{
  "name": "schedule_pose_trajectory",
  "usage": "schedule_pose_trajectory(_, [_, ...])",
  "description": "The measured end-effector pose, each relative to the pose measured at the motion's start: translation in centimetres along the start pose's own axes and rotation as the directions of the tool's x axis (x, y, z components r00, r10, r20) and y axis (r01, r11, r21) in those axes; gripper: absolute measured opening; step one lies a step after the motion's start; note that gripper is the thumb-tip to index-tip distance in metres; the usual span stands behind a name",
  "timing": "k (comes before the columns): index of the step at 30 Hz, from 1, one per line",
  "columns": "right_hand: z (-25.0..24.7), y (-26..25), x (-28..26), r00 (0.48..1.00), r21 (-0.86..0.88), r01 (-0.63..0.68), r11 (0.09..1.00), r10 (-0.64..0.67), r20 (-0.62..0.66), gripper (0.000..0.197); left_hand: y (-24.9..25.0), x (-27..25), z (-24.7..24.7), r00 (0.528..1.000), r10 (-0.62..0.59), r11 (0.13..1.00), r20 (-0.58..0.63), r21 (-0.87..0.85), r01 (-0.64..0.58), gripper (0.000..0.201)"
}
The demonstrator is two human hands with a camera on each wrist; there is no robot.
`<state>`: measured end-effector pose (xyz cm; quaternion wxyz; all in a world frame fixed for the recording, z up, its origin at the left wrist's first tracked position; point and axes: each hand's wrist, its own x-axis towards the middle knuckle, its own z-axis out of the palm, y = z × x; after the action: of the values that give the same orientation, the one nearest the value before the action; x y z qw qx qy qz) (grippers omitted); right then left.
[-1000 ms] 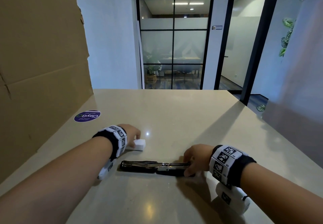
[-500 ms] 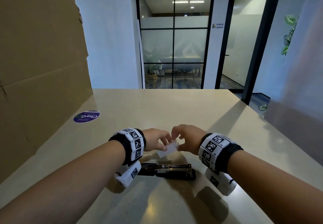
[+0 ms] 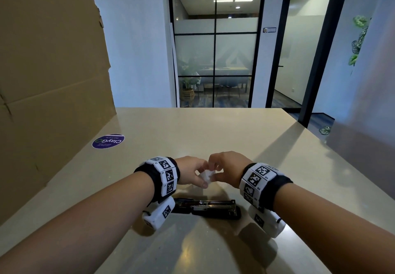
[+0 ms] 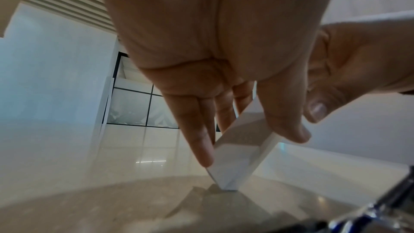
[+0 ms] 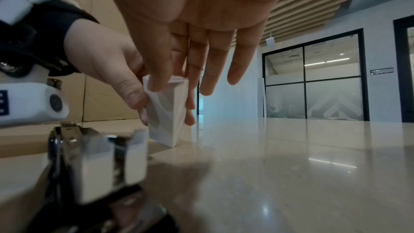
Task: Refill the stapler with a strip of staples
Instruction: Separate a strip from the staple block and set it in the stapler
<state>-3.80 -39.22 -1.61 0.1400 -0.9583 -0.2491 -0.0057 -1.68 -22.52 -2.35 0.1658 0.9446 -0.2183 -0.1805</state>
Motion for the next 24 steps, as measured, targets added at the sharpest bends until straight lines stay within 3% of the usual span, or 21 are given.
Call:
schedule_pose_trajectory(5, [0.0, 0.1, 0.4, 1.0, -0.022, -0.001, 1.0, 0.002, 0.025, 0.03, -0.1, 0.0, -0.1, 1.0, -0.001, 1.0, 0.007, -0.013, 0.001, 0.043])
schedule_pose_trajectory(12, [-0.2, -0.2, 0.9, 0.998, -0.089, 0.046, 0.995, -0.042, 0.045, 0.023, 0.1, 0.1, -0.1, 1.0, 0.005, 1.0, 0.017, -0.02, -0.005, 0.044])
schedule_pose_trajectory(16, [0.1, -0.4, 1.0, 0.998, -0.137, 0.063, 0.989, -0.064, -0.006, 0.045, -0.7, 0.1, -0.1, 0.999, -0.036, 0.996, -0.008, -0.081, 0.035, 0.048])
schedule_pose_trajectory(20, [0.4, -0.8, 0.2, 0.998, -0.061, 0.056, 0.997, -0.057, -0.003, 0.025, -0.9, 0.1, 0.3, 0.996, -0.079, 0.995, -0.033, -0.069, 0.077, 0.052])
schedule_pose_trajectory(24, [0.7, -0.9, 0.0, 0.999, -0.019, 0.012, 1.0, -0.013, -0.03, 0.03, -0.7, 0.2, 0.4, 0.99, -0.129, 0.986, -0.059, -0.118, 0.121, 0.058])
